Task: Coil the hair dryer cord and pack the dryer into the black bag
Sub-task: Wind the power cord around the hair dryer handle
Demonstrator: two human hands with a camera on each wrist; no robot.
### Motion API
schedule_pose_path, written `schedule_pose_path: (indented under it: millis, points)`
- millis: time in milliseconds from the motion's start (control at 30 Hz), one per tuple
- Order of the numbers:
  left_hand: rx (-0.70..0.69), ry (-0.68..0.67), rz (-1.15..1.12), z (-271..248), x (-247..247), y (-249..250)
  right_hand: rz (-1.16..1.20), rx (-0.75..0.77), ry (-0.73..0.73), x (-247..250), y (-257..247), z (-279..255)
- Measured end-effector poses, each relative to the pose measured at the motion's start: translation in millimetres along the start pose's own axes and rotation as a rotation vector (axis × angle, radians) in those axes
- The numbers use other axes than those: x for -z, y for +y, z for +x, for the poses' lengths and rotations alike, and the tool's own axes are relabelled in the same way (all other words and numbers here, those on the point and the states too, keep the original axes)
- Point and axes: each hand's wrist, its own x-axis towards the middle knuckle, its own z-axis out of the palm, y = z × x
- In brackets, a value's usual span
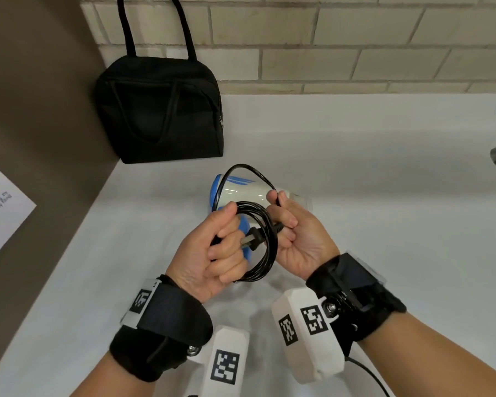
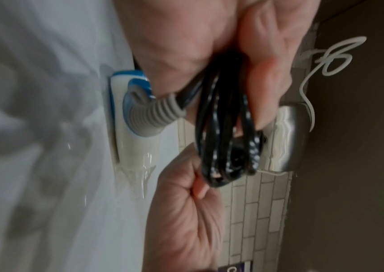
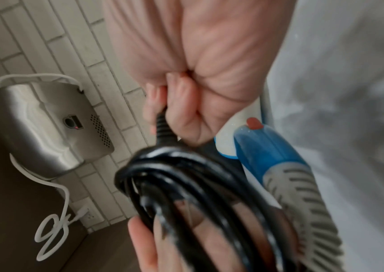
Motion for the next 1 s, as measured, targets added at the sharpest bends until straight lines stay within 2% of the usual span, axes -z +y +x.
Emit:
schedule_pose_path:
  millis: [233, 367, 467, 500, 633, 733, 867, 933, 1000]
  points:
    - [0.009, 0.058, 0.047, -12, 12, 4, -0.046, -0.166, 0.005, -1, 4, 2]
    - [-0.009, 0.114, 0.043, -17, 16, 6, -0.134, -0.211, -0.115, -5, 13, 12]
    - [-0.058, 0.275, 0.08, -19, 10, 5, -0.158, -0.239, -0.231, -13, 29, 24]
    - [-0.091, 0.341, 0.103, -19, 9, 4, -0.195, -0.236, -0.2, -15, 35, 27]
    - [-0.242, 0.547, 0.199, -20, 15, 6, -0.628, -0.126, 0.065, -26, 47, 38]
    - [-0.32, 0.721, 0.298, -23, 30, 6, -0.858, -0.127, 0.134, -35, 50, 45]
    - [-0.374, 0.907, 0.415, -24, 39, 8, -1.176, -0.104, 0.062, -51, 49, 46]
    - [-0.396, 0.936, 0.378, -23, 40, 10, -1.34, -0.033, -0.045, -58, 51, 43]
    - [-0.424, 0.948, 0.343, -22, 40, 13, -1.42, -0.036, -0.185, -61, 52, 41]
